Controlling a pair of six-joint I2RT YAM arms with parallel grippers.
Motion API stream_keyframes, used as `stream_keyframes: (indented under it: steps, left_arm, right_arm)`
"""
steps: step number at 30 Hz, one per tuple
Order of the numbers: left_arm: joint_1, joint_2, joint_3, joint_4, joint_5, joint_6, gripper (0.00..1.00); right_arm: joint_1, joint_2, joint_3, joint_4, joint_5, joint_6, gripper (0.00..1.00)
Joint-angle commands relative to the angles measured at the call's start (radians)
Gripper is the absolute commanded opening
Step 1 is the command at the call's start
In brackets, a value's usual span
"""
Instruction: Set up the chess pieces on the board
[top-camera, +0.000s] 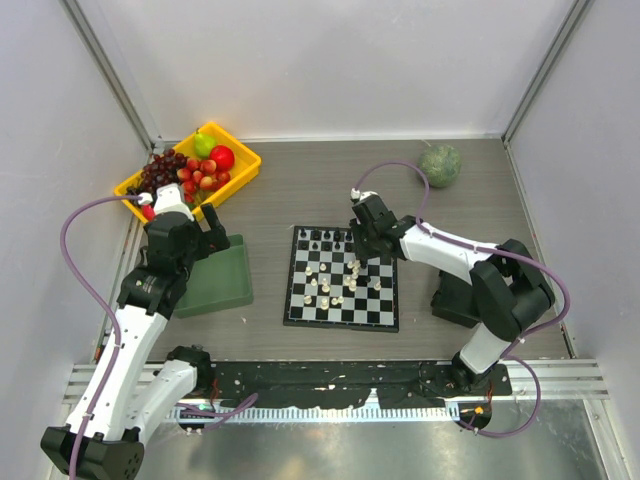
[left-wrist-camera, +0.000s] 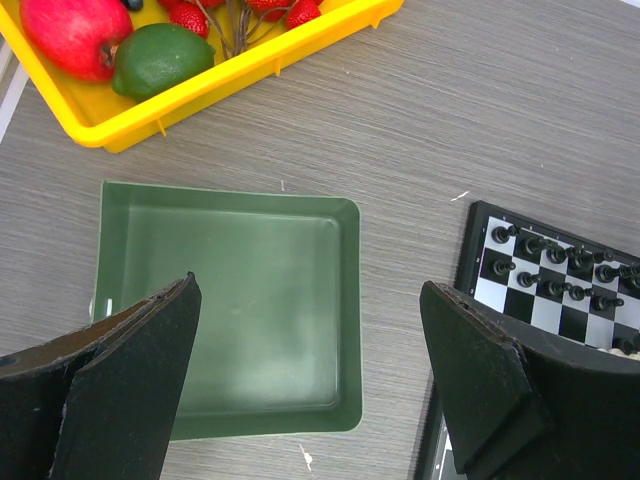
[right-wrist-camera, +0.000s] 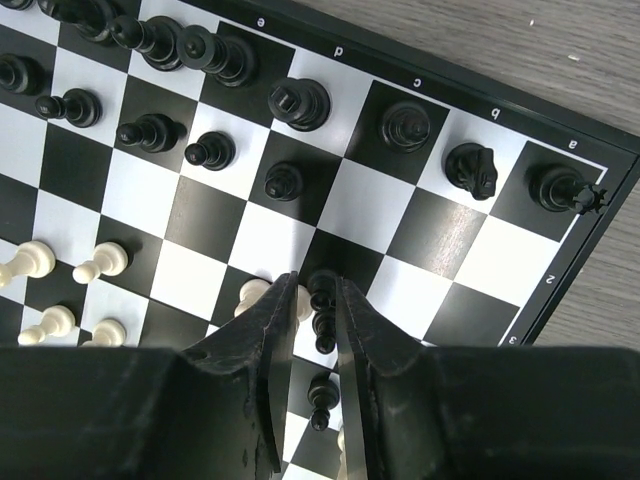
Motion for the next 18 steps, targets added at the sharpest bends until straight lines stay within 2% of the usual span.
stream_keyframes:
  steps: [1,18]
  left_arm:
    - [0.003,-0.016,-0.001,0.043,0.008,0.008,0.99]
    - [0.006,-0.016,-0.006,0.043,0.006,0.008,0.99]
  right_arm:
    - [0.003,-0.017,0.003,0.011,0.008,0.012,0.28]
    - [0.000,0.023,0.012,0.011,0.021,0.018,0.25]
